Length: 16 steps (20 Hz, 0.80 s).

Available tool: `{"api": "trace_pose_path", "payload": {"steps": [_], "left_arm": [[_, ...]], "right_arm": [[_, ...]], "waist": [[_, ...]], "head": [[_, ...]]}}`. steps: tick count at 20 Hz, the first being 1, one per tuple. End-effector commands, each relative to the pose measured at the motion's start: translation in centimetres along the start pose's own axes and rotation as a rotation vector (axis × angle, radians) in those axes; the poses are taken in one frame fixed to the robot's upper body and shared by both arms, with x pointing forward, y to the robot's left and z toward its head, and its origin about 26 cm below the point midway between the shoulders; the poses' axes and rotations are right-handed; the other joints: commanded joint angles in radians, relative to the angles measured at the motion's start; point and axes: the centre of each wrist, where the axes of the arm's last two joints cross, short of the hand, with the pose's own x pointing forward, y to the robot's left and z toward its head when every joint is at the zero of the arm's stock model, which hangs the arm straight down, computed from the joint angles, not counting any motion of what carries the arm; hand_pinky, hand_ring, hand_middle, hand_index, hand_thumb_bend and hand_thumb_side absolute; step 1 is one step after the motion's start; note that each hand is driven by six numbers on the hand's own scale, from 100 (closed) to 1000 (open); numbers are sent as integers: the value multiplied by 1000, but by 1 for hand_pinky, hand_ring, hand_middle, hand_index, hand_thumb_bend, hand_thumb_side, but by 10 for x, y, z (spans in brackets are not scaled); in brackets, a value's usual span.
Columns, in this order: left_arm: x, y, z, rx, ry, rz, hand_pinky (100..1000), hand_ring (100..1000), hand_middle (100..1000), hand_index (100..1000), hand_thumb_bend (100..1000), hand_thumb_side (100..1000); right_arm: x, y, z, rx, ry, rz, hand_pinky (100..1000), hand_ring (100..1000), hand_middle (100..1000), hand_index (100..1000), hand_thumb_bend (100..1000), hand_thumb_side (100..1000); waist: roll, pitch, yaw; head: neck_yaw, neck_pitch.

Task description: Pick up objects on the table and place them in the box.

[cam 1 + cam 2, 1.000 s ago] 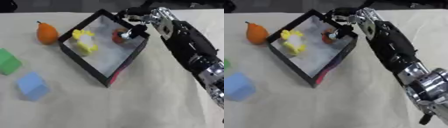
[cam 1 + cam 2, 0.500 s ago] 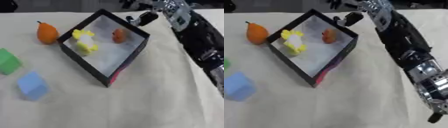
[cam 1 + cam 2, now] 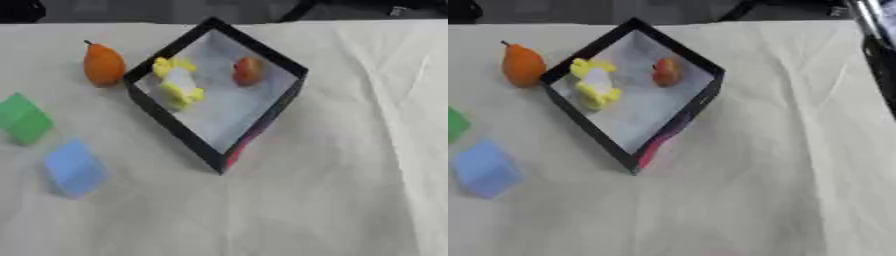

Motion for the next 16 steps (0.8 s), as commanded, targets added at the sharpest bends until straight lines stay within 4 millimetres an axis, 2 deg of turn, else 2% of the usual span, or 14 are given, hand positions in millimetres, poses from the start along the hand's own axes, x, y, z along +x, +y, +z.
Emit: {"api": "trace_pose_path", "payload": {"steps": [1, 6, 8, 9, 13, 16], "left_arm": [[19, 12, -9, -141, -35, -122, 795, 1000, 814, 822, 100, 625], [38, 34, -13, -303, 1, -344, 798, 1000, 810, 847, 100, 593], [44, 48, -16, -376, 46, -490, 803, 1000, 814, 854, 100, 568], [45, 56, -18, -409, 64, -552, 807, 1000, 815, 856, 100, 522], [48, 106, -29, -500, 129, -837, 822, 1000, 824, 873, 100, 412], [43, 140, -30, -547, 241, -990, 855, 1000, 847, 887, 100, 412]], "right_arm": [[34, -21, 21, -117, -67, 38, 938, 758, 698, 867, 100, 274], [39, -8, 63, -275, -51, -50, 935, 735, 673, 848, 100, 354], [38, -1, 76, -330, -26, -83, 939, 727, 666, 842, 100, 445], [37, 1, 80, -352, -11, -103, 941, 724, 664, 842, 100, 480], [32, 2, 97, -415, 69, -135, 942, 719, 659, 841, 100, 523], [30, 2, 101, -417, 96, -130, 942, 718, 658, 839, 100, 522]], "waist": [[-2, -19, 1], [4, -11, -2], [7, -10, -5], [9, -9, -6], [18, -9, -6], [21, -9, -10]], "head": [[11, 3], [22, -2], [25, -4], [26, -5], [42, -4], [52, -1]]}}
